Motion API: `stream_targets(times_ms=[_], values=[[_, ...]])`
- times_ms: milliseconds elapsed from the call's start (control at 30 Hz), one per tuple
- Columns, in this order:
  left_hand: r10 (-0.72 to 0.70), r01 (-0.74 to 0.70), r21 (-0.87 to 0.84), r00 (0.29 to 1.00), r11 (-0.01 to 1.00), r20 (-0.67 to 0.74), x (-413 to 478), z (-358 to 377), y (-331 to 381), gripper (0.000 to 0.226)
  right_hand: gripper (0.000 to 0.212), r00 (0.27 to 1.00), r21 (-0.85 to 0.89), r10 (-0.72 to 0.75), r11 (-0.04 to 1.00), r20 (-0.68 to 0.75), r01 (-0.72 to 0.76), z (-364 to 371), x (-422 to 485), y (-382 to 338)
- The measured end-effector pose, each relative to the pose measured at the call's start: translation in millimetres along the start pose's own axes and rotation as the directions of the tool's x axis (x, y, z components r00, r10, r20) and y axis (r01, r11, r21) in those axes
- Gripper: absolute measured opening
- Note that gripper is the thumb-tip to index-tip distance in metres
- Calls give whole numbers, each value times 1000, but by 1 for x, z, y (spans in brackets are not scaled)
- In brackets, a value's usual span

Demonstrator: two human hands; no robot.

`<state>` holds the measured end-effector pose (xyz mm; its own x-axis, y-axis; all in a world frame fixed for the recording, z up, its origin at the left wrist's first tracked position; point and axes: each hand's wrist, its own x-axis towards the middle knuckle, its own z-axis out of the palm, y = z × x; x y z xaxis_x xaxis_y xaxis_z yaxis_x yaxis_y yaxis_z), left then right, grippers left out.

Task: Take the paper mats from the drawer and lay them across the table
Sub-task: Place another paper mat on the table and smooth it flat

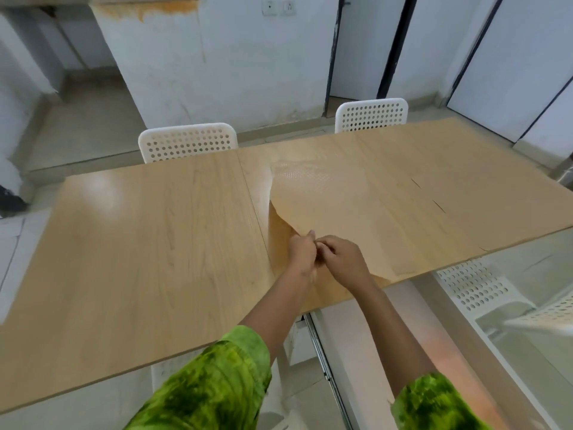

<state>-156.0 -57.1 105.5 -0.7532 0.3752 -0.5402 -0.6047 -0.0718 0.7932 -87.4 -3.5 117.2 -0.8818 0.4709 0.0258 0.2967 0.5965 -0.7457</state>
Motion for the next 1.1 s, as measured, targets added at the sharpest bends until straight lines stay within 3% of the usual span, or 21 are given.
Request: stream_targets(times_ms=[67,133,300,433,500,600,667,733,800,833,933,1100], values=[[37,-36,16,997,999,-74,-2,-15,6,22,22,995,275,96,956,40,-103,-5,6,-6],[131,-128,39,987,991,-91,-10,-34,16,30,21,981,389,184,901,58,-192,-12,15,-12],[419,-398,189,903,898,-91,-38,-118,58,27,21,966,298,244,919,90,-260,-20,45,-30],[525,-534,177,845,827,99,-72,-203,101,26,38,951,168,250,945,183,-281,-9,63,-47],[507,-525,144,850,839,146,-86,-249,124,24,50,942,122,251,951,223,-282,2,66,-58],[493,-516,104,850,850,187,-105,-314,152,34,74,937,27,311,947,160,-319,18,72,-64],[467,-496,136,862,858,196,-116,-356,166,37,90,930,104,351,926,110,-362,30,72,-66],[436,-460,161,885,873,164,-124,-392,178,32,71,916,230,374,888,145,-399,41,58,-78],[434,-443,151,896,884,91,-126,-430,188,25,21,914,333,342,855,216,-399,59,42,-93],[445,-447,149,894,882,47,-125,-449,189,24,9,922,404,325,830,212,-385,68,34,-101],[410,-395,192,911,898,-47,-118,-486,183,30,24,938,595,332,735,104,-326,98,17,-121],[263,-177,358,942,917,-208,-101,-519,139,39,27,907,617,421,705,32,-349,146,-5,-142]])
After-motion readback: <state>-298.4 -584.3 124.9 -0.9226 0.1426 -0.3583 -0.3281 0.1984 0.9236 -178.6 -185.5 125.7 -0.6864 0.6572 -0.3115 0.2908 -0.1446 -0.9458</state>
